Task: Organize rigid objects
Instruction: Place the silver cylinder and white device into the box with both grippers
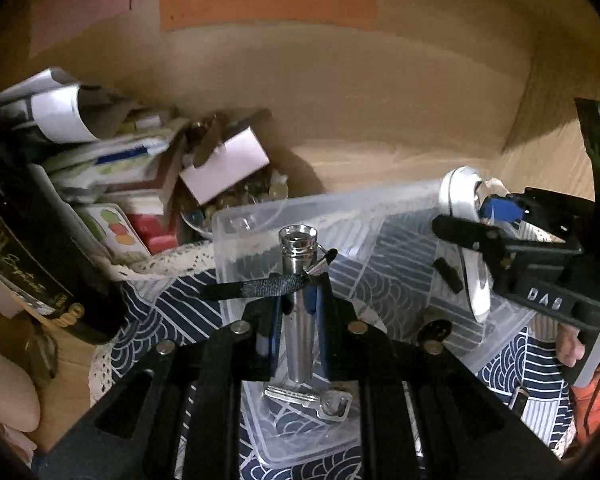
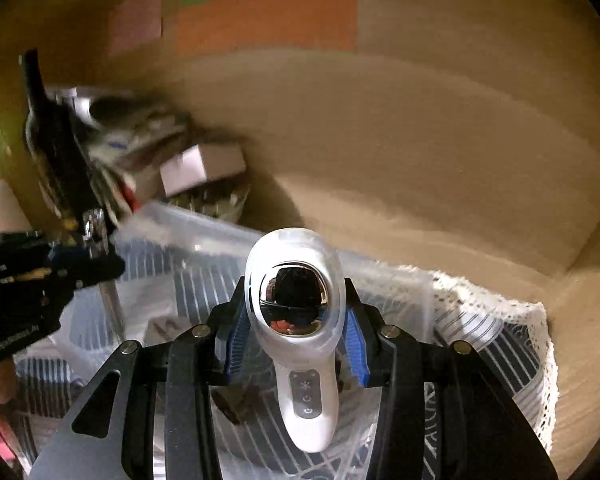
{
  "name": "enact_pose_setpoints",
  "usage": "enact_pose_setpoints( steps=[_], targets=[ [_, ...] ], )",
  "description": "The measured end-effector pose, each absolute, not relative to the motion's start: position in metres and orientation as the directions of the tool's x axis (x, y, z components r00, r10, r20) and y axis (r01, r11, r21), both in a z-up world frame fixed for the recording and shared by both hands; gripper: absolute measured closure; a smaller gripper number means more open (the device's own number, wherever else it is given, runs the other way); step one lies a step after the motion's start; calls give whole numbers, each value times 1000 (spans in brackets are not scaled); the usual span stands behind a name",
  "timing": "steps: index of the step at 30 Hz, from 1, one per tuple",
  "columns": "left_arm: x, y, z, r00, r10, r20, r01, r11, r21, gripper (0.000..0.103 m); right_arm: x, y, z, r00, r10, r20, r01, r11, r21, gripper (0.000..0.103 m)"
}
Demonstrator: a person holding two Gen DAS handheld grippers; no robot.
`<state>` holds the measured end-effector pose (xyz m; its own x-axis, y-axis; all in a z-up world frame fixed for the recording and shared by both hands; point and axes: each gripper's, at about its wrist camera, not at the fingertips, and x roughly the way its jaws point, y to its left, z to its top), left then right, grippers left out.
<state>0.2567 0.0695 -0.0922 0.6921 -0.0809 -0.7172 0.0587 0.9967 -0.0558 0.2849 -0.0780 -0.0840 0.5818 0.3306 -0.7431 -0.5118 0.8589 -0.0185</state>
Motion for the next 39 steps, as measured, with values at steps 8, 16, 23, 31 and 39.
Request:
enact_pose_setpoints(
  steps=[8, 16, 23, 31, 39],
  targets=[
    [247, 65, -86, 697, -98, -711, 62, 995, -76, 70, 285, -70, -100, 506, 328, -798, -545, 838, 0, 63],
    [212, 56, -61, 745, -104, -659, 83, 995, -62, 54, 261, -92, -71, 557, 360, -748, -528, 849, 15, 51],
    [175, 54, -38, 787, -108, -608, 89, 994, -62, 29, 222, -111, -40, 630, 384, -675, -496, 868, 30, 32],
    [135, 52, -50, 777, -99, -621, 89, 995, -46, 10, 171, -134, -42, 667, 371, -646, -461, 887, 34, 17],
    [129, 47, -107, 654, -134, -745, 123, 990, -71, 10, 141, -139, -87, 595, 346, -726, -473, 881, 33, 5]
  ],
)
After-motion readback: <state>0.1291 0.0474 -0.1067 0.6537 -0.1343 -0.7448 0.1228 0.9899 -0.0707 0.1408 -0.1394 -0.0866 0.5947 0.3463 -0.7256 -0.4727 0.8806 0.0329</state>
